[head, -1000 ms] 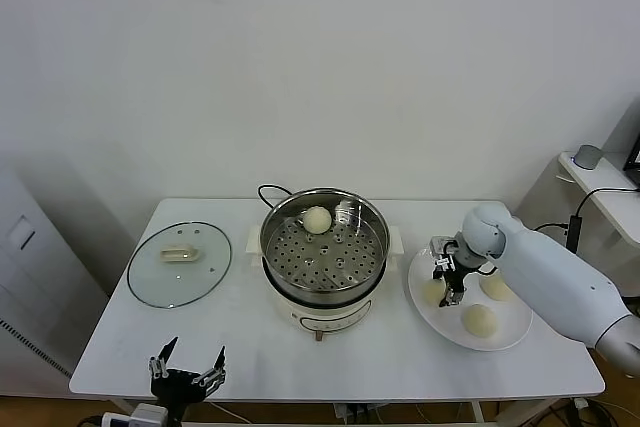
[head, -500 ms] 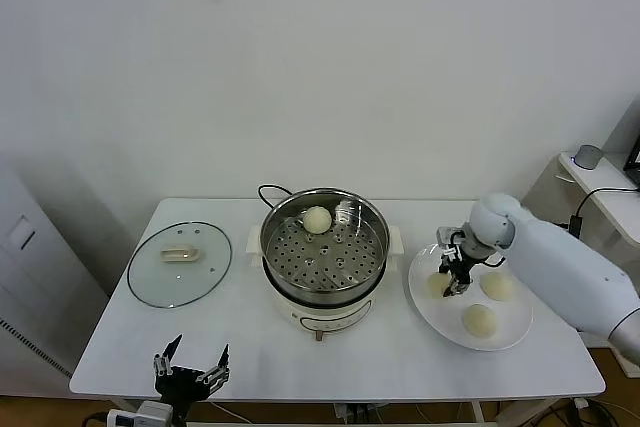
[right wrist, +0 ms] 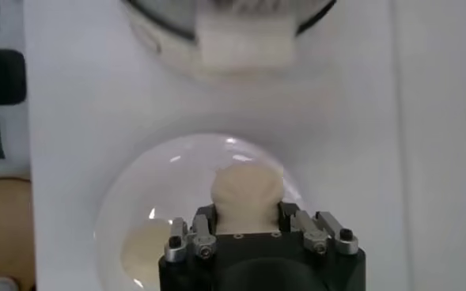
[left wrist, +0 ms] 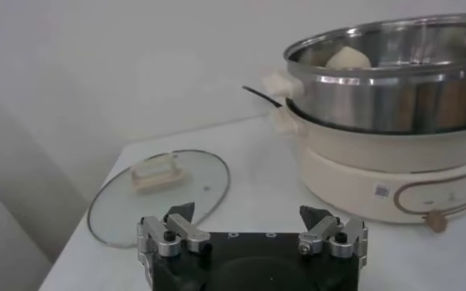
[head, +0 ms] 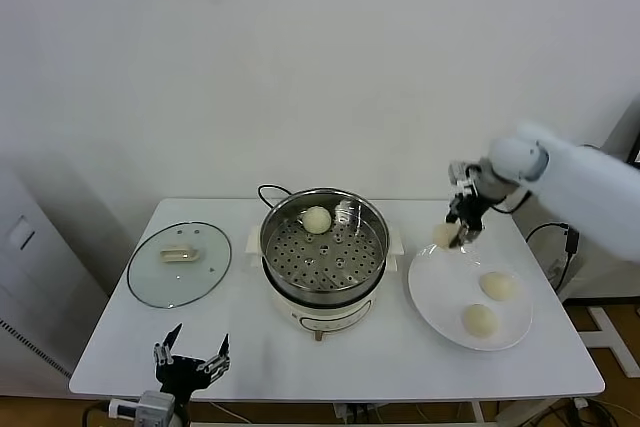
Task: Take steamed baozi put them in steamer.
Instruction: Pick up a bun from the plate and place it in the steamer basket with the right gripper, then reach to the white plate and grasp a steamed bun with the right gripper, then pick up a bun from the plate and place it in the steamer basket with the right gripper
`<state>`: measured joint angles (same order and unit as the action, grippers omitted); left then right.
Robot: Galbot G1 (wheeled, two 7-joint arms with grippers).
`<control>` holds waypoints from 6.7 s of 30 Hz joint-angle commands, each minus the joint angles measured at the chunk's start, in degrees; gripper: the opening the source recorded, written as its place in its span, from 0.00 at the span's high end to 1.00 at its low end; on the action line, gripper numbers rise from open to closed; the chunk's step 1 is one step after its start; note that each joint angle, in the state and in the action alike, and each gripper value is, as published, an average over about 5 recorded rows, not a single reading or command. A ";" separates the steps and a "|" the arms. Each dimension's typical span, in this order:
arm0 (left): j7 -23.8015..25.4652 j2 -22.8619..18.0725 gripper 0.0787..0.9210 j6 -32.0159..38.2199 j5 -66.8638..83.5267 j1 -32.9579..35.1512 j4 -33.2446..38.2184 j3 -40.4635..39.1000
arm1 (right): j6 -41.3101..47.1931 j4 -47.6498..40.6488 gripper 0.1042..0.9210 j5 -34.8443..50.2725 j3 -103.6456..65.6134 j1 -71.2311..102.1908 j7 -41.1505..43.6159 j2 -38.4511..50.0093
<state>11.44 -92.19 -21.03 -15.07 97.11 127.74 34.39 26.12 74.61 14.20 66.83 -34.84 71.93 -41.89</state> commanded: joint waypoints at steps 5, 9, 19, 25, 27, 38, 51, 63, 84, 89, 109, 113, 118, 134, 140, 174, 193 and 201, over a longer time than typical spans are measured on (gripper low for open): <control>0.01 -1.93 0.12 -0.62 -0.34 -1.54 0.34 -0.41 | 8.79 -1.19 0.54 17.06 13.07 -14.33 -1.45 -17.54; -0.06 -1.92 0.12 -0.54 -0.23 -1.42 0.75 -0.55 | 10.99 -3.42 0.54 17.36 11.57 -9.68 -2.77 -24.71; -0.19 -1.72 0.12 -0.43 0.56 -1.35 1.09 -0.21 | 11.96 -15.13 0.54 14.78 9.19 0.00 -4.75 -39.27; -0.25 -1.69 0.12 -0.55 1.34 -1.57 1.17 0.36 | 12.02 -18.68 0.54 13.51 8.99 2.52 -5.85 -43.41; -0.22 -1.66 0.12 -0.62 1.39 -1.66 1.28 0.35 | 12.18 -18.93 0.54 12.99 8.84 3.28 -6.17 -43.96; -0.22 -2.06 0.12 -0.67 1.31 -1.59 1.48 -0.15 | 12.86 -19.50 0.54 10.69 8.43 6.41 -7.93 -44.84; -0.25 -2.28 0.12 -0.65 1.21 -1.64 1.36 -0.34 | 13.04 -19.85 0.53 9.66 7.50 8.00 -9.12 -44.99; -0.23 -2.60 0.12 -0.68 0.67 -1.58 1.43 -0.92 | 13.54 -13.89 0.24 9.70 6.55 4.31 -8.82 -38.51; 1.31 -2.70 0.12 -1.34 4.94 -0.83 2.61 -0.39 | -0.69 12.83 0.12 3.55 11.66 -15.29 2.25 12.11; 1.40 -2.73 0.12 -1.09 4.96 0.33 2.37 -0.18 | -5.35 14.19 0.12 -3.93 5.61 -4.05 4.10 17.88; 1.56 -2.72 0.12 -1.14 4.06 1.85 0.35 0.45 | -13.92 7.52 0.12 -19.86 -23.85 34.30 4.82 14.94; 1.67 -2.48 0.12 -1.24 4.10 1.76 -0.08 0.80 | -13.83 6.17 0.12 -21.47 -27.31 38.81 4.29 13.65; 2.05 -2.36 0.12 -1.49 4.23 1.26 -0.19 1.11 | -13.91 4.33 0.12 -22.97 -29.01 41.49 3.36 12.29; 2.37 -2.19 0.12 -1.89 4.21 0.54 -0.39 1.24 | -15.62 -0.37 0.12 -28.88 -33.22 46.48 1.74 8.58; 2.34 -2.22 0.12 -1.88 4.02 0.51 -0.54 1.19 | -16.21 -1.29 0.12 -29.68 -34.26 47.73 1.11 7.19; 2.33 -2.26 0.12 -1.85 3.79 -0.11 -1.25 1.12 | -16.10 -3.64 0.23 -31.07 -35.05 48.53 -0.02 5.07; 2.28 -2.53 0.12 -1.88 3.77 -0.85 -1.36 0.74 | -14.39 -2.15 0.56 -28.57 -32.89 41.84 0.88 7.06; 1.04 -2.81 0.12 -2.29 3.26 -2.03 -1.34 1.21 | -11.92 -1.48 0.57 -17.80 -16.93 21.39 2.06 6.12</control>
<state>13.37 -92.20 -23.04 -11.23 95.66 126.40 35.33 12.67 72.78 -12.14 37.05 4.17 73.32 -34.75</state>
